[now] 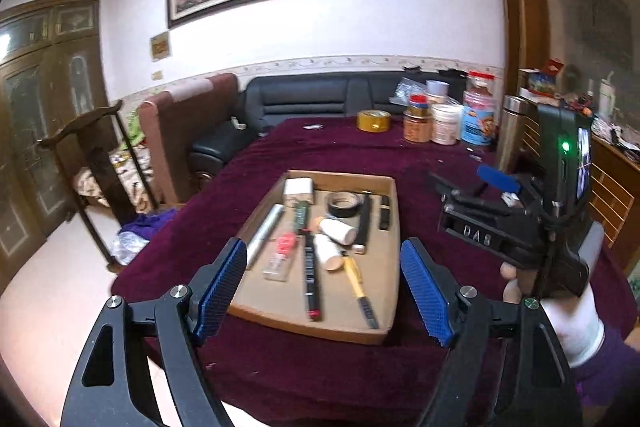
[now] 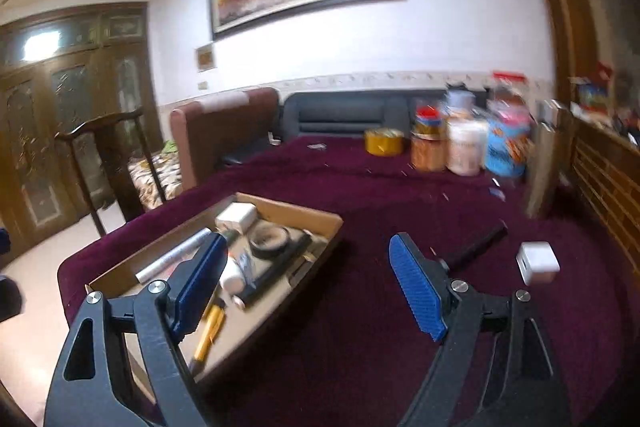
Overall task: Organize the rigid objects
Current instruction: 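Withdraw both grippers from the tray toward the white charger block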
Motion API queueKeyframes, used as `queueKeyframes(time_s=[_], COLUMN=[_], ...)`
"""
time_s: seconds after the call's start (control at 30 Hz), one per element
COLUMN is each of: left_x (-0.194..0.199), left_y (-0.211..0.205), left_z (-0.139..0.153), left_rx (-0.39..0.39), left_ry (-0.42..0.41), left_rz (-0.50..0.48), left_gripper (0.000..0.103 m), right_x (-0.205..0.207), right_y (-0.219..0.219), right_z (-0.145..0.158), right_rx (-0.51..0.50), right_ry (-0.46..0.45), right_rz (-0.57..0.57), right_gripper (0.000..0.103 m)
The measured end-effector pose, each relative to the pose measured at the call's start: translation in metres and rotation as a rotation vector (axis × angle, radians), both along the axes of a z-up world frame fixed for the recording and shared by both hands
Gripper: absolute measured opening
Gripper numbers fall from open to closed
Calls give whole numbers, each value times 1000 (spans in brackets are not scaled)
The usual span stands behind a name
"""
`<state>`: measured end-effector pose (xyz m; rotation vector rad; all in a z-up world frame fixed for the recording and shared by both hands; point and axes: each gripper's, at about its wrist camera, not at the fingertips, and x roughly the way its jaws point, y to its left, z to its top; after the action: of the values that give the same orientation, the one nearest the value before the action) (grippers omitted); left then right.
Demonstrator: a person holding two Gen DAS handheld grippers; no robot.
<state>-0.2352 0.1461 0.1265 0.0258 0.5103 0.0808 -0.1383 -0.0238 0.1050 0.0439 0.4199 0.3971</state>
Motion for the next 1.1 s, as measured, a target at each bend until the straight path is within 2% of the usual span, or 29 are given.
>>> queueKeyframes(time_s=[0.07, 0.13, 0.23, 0.3, 0.4, 0.53, 0.67, 0.87, 1.03, 1.1], left_x=[11, 31, 54, 64, 65, 49, 40, 42, 31, 24], left_y=[-11, -33, -68, -93, -125, -140, -140, -138, -123, -111], left_z=[-2, -1, 8, 11, 10, -3, -17, -12, 17, 35], left_rx=[-33, -70, -128, -129, -111, -117, -87, -155, -172, -184], left_ry=[23, 62, 70, 75, 72, 82, 86, 102, -6, -74], left_rz=[-52, -142, -292, -352, -404, -412, -370, -390, -408, -415], left_gripper=[75, 75, 75, 75, 74, 74, 74, 74, 74, 75], right_x=[-12, -24, -51, -65, -74, -79, -89, -98, -90, -87], right_y=[-19, -39, -79, -110, -141, -149, -137, -143, -145, -142], right_z=[-6, -8, -1, 5, 12, 17, 22, 27, 26, 26], right_rx=[9, -39, -118, -88, 1, 25, -60, -114, -130, -155], right_ry=[41, 84, 40, 34, 71, 98, 68, 24, 32, 42], right_rz=[-61, -125, -299, -415, -496, -488, -472, -507, -519, -513], right_gripper=[84, 84, 84, 84, 84, 84, 83, 83, 83, 83])
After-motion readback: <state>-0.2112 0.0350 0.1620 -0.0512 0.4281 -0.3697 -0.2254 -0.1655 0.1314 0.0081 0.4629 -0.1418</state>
